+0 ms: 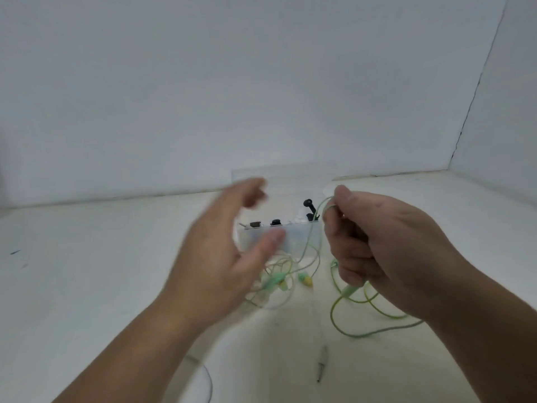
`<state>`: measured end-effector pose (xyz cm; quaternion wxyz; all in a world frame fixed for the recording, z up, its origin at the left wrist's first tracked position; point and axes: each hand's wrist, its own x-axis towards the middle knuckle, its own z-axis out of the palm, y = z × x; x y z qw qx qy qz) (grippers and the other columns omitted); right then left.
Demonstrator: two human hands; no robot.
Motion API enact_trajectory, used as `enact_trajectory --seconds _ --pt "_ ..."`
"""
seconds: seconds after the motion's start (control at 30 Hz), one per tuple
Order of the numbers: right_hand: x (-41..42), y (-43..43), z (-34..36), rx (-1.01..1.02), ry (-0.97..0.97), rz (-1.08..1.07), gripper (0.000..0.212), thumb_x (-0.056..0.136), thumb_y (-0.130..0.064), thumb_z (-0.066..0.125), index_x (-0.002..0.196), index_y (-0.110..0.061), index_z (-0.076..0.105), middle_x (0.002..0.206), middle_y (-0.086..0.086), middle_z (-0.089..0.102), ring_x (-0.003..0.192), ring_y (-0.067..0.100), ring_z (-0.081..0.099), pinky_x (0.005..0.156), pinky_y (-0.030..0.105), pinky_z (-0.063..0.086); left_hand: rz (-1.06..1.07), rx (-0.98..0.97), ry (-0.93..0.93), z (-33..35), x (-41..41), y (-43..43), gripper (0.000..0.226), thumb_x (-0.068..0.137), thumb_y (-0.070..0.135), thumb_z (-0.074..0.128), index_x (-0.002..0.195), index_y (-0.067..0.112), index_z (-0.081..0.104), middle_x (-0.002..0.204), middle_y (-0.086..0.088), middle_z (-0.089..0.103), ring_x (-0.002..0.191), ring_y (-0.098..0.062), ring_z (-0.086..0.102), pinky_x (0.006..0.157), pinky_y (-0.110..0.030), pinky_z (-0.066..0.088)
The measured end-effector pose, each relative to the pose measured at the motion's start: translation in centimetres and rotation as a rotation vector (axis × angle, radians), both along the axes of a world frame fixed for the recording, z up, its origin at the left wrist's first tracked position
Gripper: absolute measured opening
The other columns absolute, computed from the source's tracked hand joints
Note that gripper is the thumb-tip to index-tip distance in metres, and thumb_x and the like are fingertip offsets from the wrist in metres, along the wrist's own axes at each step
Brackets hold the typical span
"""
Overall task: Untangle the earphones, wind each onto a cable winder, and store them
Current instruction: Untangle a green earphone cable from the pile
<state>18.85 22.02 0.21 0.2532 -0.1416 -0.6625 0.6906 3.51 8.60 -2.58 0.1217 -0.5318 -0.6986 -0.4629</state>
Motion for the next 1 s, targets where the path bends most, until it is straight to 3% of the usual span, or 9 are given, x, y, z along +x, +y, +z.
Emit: enact_trajectory --seconds 0.1,0.2,0.27,0.4,0.53,0.63,0.73,0.83,1.0 --pt "0.1 -0.3 0.5 -0.058 0.114 0.095 0.034 0.087 -0.037 0.049 0.071 -0.012 0.065 0.053 0.0 0.027 0.044 0.014 0.019 0.041 0.023 0.028 -0.154 -0.36 -0.003 -1.5 0.8 0.9 0.031 0.086 0.052 0.065 0.114 0.04 0.065 0.099 0.026 0.066 0.095 0.005 0.061 0.078 -0.012 0.044" --pt "0.4 0.4 1.2 -0.16 0.31 0.027 0.032 0.089 -0.032 0.047 0.07 -0.015 0.067 0.054 -0.002 0.03 0.044 0.011 0.02 0.041 0.022 0.03 -0.021 -0.331 -0.016 -2.4 -0.1 1.2 0.005 0.089 0.028 0.069 0.09 0.031 0.072 0.084 0.017 0.067 0.084 0.001 0.061 0.073 -0.016 0.046" --pt "0.7 1.4 1.6 -0.245 0.409 -0.065 0.035 0.094 -0.032 0.047 0.07 -0.016 0.067 0.057 -0.003 0.034 0.045 0.01 0.024 0.044 0.021 0.035 0.062 -0.302 -0.064 -2.1 -1.1 1.0 0.009 0.086 0.021 0.072 0.084 0.03 0.071 0.08 0.015 0.065 0.077 -0.001 0.06 0.068 -0.014 0.045" --pt "1.0 3.2 1.7 -0.379 0.523 -0.231 0.043 0.1 -0.032 0.047 0.067 -0.017 0.071 0.066 -0.003 0.05 0.054 0.01 0.047 0.055 0.022 0.049 0.125 -0.337 -0.203 -1.1 -2.5 0.0 0.01 0.08 0.027 0.078 0.075 0.031 0.07 0.062 0.014 0.06 0.054 -0.003 0.052 0.052 -0.017 0.043" --pt "1.0 3.8 1.6 -0.399 0.556 -0.277 0.044 0.1 -0.034 0.049 0.067 -0.017 0.072 0.08 0.002 0.066 0.076 0.017 0.07 0.073 0.03 0.058 0.174 -0.449 -0.212 -0.8 -3.0 -0.3 0.015 0.077 0.027 0.082 0.071 0.035 0.071 0.079 0.01 0.067 0.073 -0.007 0.063 0.071 -0.033 0.052" --pt "1.1 3.7 1.7 -0.413 0.58 -0.269 0.041 0.101 -0.033 0.047 0.071 -0.016 0.07 0.089 0.004 0.072 0.088 0.021 0.074 0.075 0.032 0.059 0.162 -0.442 -0.219 -0.7 -3.3 -0.5 0.02 0.076 0.025 0.083 0.075 0.039 0.07 0.089 0.011 0.064 0.085 -0.004 0.061 0.076 -0.027 0.049" --pt "1.1 3.5 1.8 -0.434 0.582 -0.254 0.039 0.101 -0.033 0.045 0.075 -0.015 0.068 0.09 0.004 0.073 0.093 0.022 0.074 0.073 0.031 0.059 0.171 -0.439 -0.217 -0.7 -3.4 -0.6 0.019 0.081 0.02 0.076 0.079 0.036 0.067 0.093 0.015 0.061 0.075 0.001 0.059 0.06 -0.015 0.043" --pt "0.9 3.3 1.7 -0.412 0.522 -0.248 0.042 0.101 -0.034 0.044 0.072 -0.017 0.069 0.087 0.004 0.074 0.089 0.021 0.075 0.069 0.029 0.059 0.145 -0.427 -0.242 -0.9 -3.4 -0.5 0.021 0.081 0.014 0.073 0.077 0.033 0.066 0.095 0.016 0.062 0.066 0.0 0.059 0.051 -0.013 0.042" --pt "0.7 3.5 1.0 -0.384 0.429 -0.296 0.036 0.102 -0.033 0.045 0.079 -0.015 0.066 0.083 0.004 0.073 0.082 0.021 0.075 0.065 0.028 0.059 -0.112 -0.415 -0.556 -0.6 -3.5 -0.6 0.02 0.064 0.02 0.077 0.077 0.013 0.064 0.078 0.005 0.066 0.067 -0.018 0.057 0.064 -0.028 0.043"
